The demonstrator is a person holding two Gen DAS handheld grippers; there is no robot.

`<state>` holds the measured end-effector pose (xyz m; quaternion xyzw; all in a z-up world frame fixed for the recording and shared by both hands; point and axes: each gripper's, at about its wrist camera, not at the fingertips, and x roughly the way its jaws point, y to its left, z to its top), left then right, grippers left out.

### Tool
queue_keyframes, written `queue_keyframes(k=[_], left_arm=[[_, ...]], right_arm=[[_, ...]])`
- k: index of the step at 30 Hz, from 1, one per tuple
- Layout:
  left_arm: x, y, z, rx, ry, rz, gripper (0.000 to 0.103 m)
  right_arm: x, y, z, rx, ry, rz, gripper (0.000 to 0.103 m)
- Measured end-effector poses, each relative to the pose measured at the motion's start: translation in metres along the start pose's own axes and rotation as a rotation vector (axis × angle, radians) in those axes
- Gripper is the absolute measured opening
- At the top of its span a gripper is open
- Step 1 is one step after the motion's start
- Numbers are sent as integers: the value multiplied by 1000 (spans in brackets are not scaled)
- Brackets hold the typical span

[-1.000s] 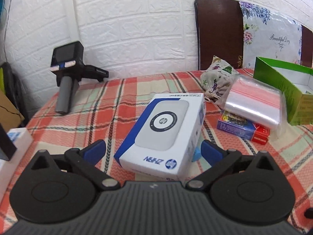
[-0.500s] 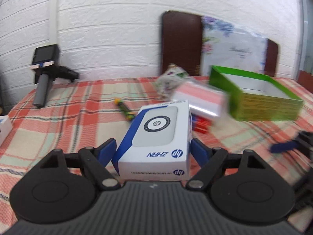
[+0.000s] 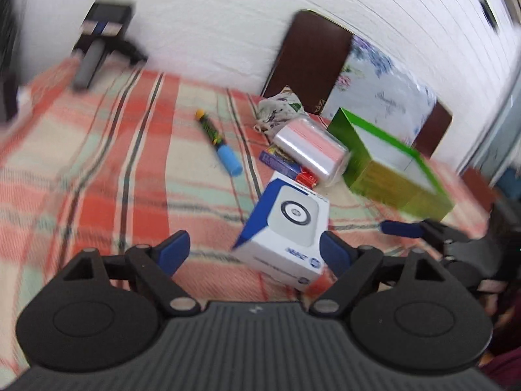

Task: Organize objects
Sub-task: 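Grasp the white HP box across its sides with the left tool, then lower the HP box into the green box and open the left tool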

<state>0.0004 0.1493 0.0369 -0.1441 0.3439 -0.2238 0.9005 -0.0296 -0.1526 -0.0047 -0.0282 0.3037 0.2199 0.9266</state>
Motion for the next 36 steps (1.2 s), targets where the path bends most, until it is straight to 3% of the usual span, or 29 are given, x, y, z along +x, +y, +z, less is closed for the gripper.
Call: queue_keyframes(k=[3, 5, 7, 8, 10, 12, 14, 17, 22, 25, 29, 31, 33, 36], left_arm=[[0, 8, -5, -169, 22, -96, 84], [7, 4, -7, -215, 30, -134, 84], [19, -2, -6, -226, 41, -123, 77], [26, -4, -5, -235, 51, -115, 74], [42, -6, -5, -252, 83, -112, 58], [49, -7, -6, -251, 110, -57, 53], [49, -4, -6, -237, 94, -13, 52], [41, 14, -1, -276, 66, -24, 52], [27, 18, 6, -245, 24, 9, 68], [31, 8, 5, -172, 41, 27, 71], [44, 0, -7, -86, 69, 104, 69], [44, -3, -9, -100, 53, 65, 51], [44, -11, -7, -83, 36, 107, 51], [41, -23, 0, -50, 11, 104, 50]], right_arm=[[15, -9, 20, 53, -6, 65, 91], [29, -17, 32, 127, 4, 115, 81], [47, -27, 41, 214, 24, 147, 60], [55, -32, 43, 253, 36, 152, 57], [71, -40, 44, 329, 78, 178, 45], [70, -45, 38, 404, 95, 216, 45], [60, -39, 31, 399, 111, 241, 47], [37, -23, 17, 354, 113, 305, 50], [21, 3, 15, 156, 58, 174, 81], [30, 25, 14, -7, 76, 106, 81], [48, 51, 8, -191, 119, 65, 80], [56, 55, 5, -210, 127, 54, 79], [55, 57, 7, -203, 124, 42, 76], [43, 57, 8, -235, 81, -9, 72]])
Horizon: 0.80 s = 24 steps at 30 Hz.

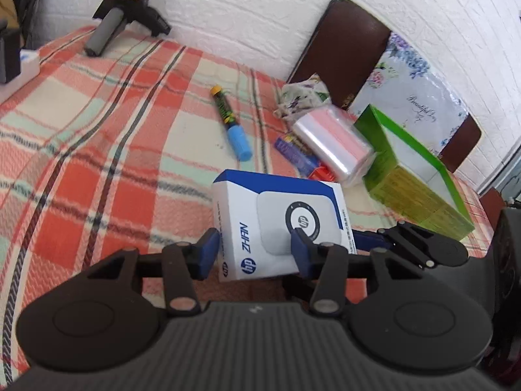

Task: Organize objects
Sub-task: 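Lower the HP box into the green box and open the left tool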

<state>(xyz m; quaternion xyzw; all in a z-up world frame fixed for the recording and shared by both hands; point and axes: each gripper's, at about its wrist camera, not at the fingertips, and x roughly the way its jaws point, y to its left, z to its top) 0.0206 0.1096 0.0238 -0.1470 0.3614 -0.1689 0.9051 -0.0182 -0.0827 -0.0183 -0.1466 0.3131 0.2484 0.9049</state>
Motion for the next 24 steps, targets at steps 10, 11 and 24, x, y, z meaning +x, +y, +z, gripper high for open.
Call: queue_keyframes(k=[10, 11, 24], left_arm=[[25, -88, 47, 177, -89, -115, 50], [32, -100, 50, 201, -92, -127, 50], [144, -224, 67, 438, -68, -26, 64]], right_arm=[[-47, -55, 11, -35, -151, -296, 72], [-51, -66, 10, -29, -152, -324, 72], [-49, -202, -22, 172, -118, -659, 93]])
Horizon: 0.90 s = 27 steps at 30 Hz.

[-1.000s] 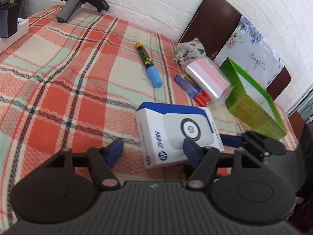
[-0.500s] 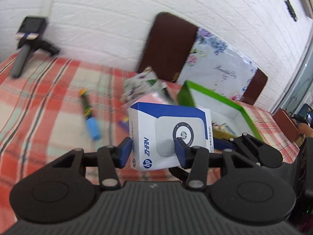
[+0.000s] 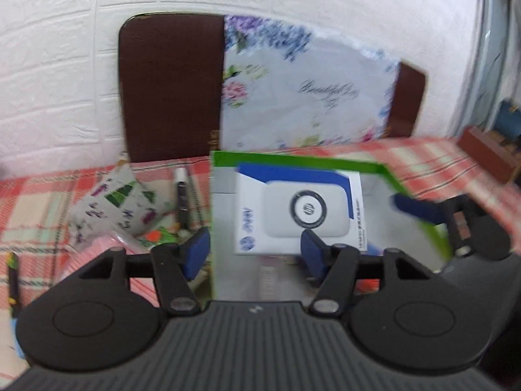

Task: Organize objects
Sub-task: 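Lower the HP box into the green box and open the left tool, then grasp the blue-capped marker with the right tool and lift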

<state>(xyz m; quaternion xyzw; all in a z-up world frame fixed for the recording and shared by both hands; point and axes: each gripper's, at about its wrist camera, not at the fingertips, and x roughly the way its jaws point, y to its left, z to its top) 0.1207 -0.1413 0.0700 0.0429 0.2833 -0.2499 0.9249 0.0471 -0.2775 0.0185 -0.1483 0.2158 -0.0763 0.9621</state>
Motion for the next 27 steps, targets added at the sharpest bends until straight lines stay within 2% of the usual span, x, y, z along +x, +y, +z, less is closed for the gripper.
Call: queue_keyframes(k=[1, 3, 7, 10, 12, 15, 18, 19, 21, 23, 25, 27], left_arm=[[3, 1, -3, 6, 14, 20, 63], [-6, 8, -13, -9, 10, -5, 63], [-43, 21, -44, 37, -52, 7, 64], [-66, 42, -73, 29, -33, 22, 65], [-75, 62, -91, 19, 3, 95, 65], [-88, 105, -112, -46, 51, 257, 66], [-99, 154, -131, -95, 102, 520, 75], [-106, 169, -136, -111, 92, 583, 81], [-123, 194, -146, -154, 55, 662, 83], [-135, 210, -160, -184, 16, 691, 85], [-143, 221, -167, -263, -29, 634, 85], [-141, 223, -164, -284, -35, 618, 86]], right_arm=[[2, -8, -4, 48, 16, 14, 91], [-5, -16, -12, 128, 0, 37, 92], [-35, -12, -27, 196, -121, 29, 96], [-55, -2, -30, 234, -178, 92, 98], [-63, 14, -29, 209, -186, 156, 98], [-66, 45, -24, 130, -155, 299, 98], [-63, 81, -17, 68, -97, 436, 98], [-61, 93, -15, 61, -70, 473, 98], [-56, 114, -7, 57, -15, 557, 93], [-51, 137, 5, 42, 16, 618, 83], [-49, 163, 17, 6, 13, 645, 70], [-35, 190, 31, -28, 17, 653, 62]])
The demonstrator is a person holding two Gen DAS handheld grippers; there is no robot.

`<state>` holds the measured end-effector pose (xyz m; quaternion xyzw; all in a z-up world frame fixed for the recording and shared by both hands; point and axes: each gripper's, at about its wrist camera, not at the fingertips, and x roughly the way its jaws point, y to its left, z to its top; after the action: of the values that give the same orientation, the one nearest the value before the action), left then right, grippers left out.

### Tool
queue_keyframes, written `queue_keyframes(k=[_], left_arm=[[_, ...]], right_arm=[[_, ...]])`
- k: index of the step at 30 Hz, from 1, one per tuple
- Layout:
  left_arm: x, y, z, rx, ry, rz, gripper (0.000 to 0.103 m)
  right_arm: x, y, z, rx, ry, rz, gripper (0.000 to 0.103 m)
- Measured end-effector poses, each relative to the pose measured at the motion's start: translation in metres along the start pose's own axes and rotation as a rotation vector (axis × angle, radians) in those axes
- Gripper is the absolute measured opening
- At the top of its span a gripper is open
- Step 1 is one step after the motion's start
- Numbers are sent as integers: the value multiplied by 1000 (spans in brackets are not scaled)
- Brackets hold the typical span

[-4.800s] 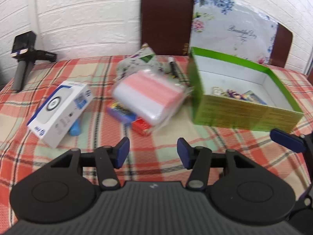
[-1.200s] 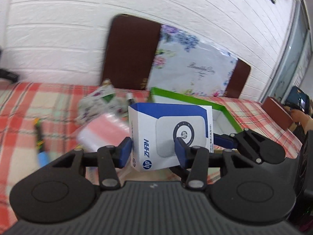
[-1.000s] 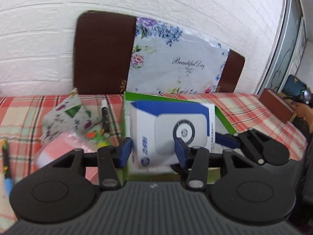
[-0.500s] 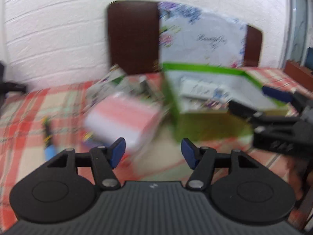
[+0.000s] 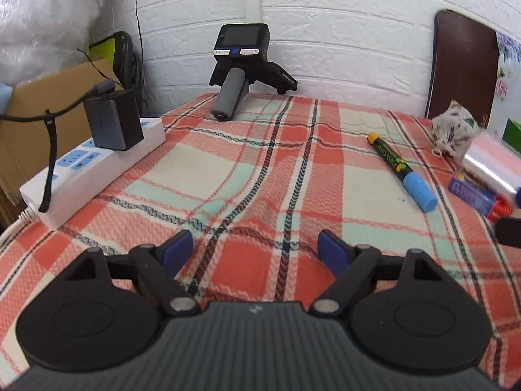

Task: Organize objects
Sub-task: 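Grasp the blue-capped marker with the right tool and lift, then hold the marker up with the right tool while the left tool grasps it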

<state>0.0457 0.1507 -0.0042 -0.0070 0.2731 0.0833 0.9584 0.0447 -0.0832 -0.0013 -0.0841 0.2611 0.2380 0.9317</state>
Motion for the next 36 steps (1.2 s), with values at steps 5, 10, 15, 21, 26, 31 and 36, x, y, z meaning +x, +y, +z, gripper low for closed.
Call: queue_keyframes(k=[5, 10, 15, 21, 26, 31, 36], left_arm=[[6, -1, 0, -26, 2, -64, 92], [4, 5, -1, -63, -8, -95, 94], [3, 9, -1, -91, -12, -121, 96], [5, 6, 0, -70, -3, -111, 96], [9, 1, 0, -35, 19, -100, 100], [12, -7, 2, 10, 58, -76, 103], [-2, -30, 9, -13, 137, -124, 103]], right_arm=[[90, 8, 33, 4, 91, -88, 55], [138, 9, 49, -6, 114, -123, 75], [115, 4, 35, 34, 108, -50, 41], [55, 15, 0, 9, 75, -30, 20], [22, 12, -21, 1, 72, -38, 20], [0, 2, -34, 18, 78, -50, 21], [-24, -5, -51, 10, 61, -72, 27]])
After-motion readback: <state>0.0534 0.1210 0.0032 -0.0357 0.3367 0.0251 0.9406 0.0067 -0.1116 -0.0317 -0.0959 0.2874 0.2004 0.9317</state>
